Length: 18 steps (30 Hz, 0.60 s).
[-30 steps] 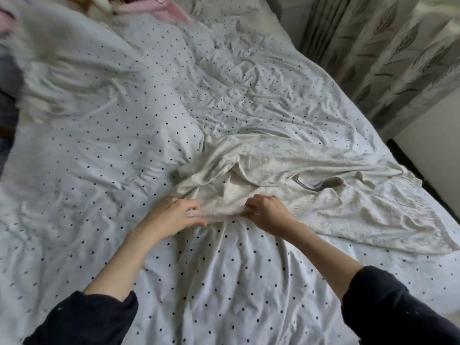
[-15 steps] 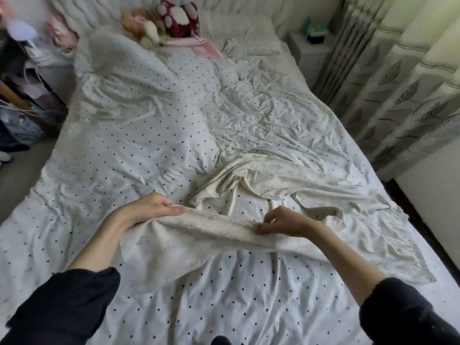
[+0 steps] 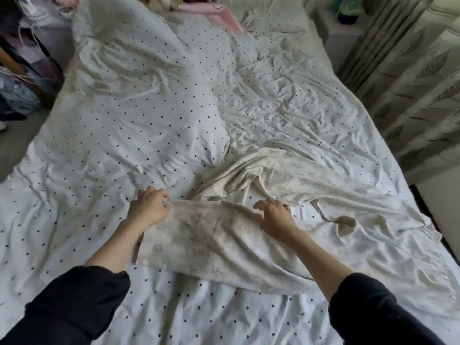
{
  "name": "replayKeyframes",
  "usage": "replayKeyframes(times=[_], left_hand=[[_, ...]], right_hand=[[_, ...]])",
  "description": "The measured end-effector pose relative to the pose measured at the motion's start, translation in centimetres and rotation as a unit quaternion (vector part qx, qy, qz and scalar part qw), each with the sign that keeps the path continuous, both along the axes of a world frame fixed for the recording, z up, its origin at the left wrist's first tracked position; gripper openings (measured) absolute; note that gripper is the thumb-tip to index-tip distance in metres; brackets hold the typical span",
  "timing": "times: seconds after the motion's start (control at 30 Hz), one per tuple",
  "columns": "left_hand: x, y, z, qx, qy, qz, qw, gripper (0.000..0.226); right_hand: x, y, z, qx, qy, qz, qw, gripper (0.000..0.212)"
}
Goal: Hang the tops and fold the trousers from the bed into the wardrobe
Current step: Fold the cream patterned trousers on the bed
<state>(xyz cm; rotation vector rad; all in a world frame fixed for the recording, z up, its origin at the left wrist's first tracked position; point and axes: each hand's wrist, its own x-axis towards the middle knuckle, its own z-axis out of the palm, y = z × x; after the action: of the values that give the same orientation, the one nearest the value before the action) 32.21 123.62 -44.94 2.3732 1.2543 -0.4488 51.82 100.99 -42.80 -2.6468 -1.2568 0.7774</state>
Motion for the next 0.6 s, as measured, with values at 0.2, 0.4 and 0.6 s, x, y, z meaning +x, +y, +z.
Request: replayKeyframes(times=[0.2, 0.4, 0.6], left_hand=[[5.9, 0.1, -4.9, -0.155, -0.171, 0.202, 0.952, 0.016], [11.4, 3.8, -9.8, -0.302, -0.244, 0.319, 0.865, 0.019], [12.9, 4.6, -9.3, -0.308, -0.255, 0.162, 0.902, 0.020]], right_hand=[[2.0, 2.5, -3.0, 0.123, -0.131, 0.011, 0.984, 0.039], [4.7, 7.5, -6.9, 0.123, -0.260, 0.152, 0.946, 0.074], [3.4, 8.7, -9.5, 0.145, -0.281, 0.249, 0.915, 0.058]])
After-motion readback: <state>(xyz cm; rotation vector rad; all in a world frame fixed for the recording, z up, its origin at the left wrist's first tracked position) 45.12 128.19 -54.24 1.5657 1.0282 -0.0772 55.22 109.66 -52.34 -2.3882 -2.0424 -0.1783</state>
